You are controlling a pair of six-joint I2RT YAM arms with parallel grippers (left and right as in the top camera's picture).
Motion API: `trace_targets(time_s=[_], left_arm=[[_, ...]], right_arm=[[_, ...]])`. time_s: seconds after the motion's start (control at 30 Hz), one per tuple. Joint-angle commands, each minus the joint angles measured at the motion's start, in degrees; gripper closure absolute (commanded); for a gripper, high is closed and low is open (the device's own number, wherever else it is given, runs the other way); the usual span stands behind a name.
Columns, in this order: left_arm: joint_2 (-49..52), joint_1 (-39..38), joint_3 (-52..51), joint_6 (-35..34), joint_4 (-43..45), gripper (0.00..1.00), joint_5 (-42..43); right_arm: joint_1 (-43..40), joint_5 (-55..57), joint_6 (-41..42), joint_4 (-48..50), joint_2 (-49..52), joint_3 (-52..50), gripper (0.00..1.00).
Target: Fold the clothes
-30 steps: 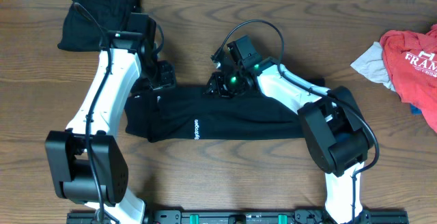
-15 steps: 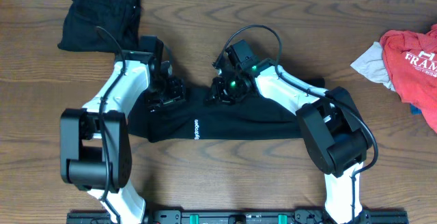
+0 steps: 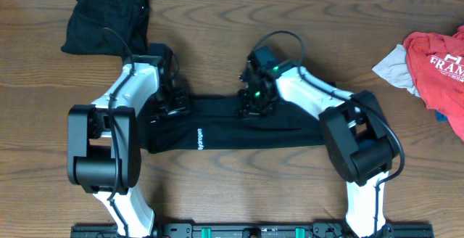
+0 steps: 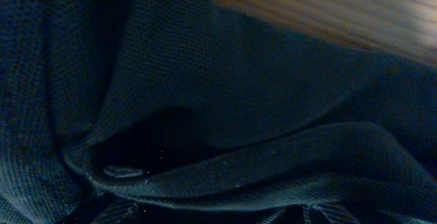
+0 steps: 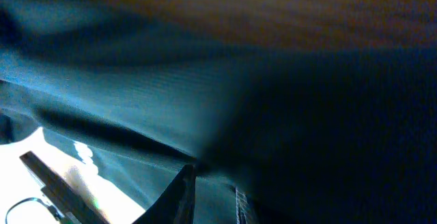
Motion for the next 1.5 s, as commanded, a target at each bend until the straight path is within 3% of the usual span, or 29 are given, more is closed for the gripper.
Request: trace_targets(time_s=[0.0,0.37,0.57,0.97,1.3,1.47], left_arm=[[1.8,2.5,-0.3,0.1,-0.3,0.28,-5.6],[1.8,4.3,-0.3,2.3,-0.3,0.28,-5.6],[1.8,4.4,-0.3,2.3,-0.9,0.27,-10.8],[1.8,9.0,-0.3,2.3,-2.5,0.27,-11.4],[1.6,11.1,-0.2,2.3,-3.1,0.27,-11.3],[0.2,11.0,0.6,2.3,-3.9,0.27,-11.4]], right_arm=[[-4.2,3.2,-4.9,-2.3,0.4,0.2,0.8],[-14.6,10.4,-9.3,-9.6,0.4,0.2,0.8],[-18.1,15.3,-9.8,-12.6,0.4,0.2,0.8],[-21.9,15.2,-15.0,-17.0,0.4,0.2,0.77],[-26.5,23.0,-15.3,-19.8,0.3,0.3,0.76],[-28.0,26.3,-15.3,-20.9,0.3,1.6,0.71]])
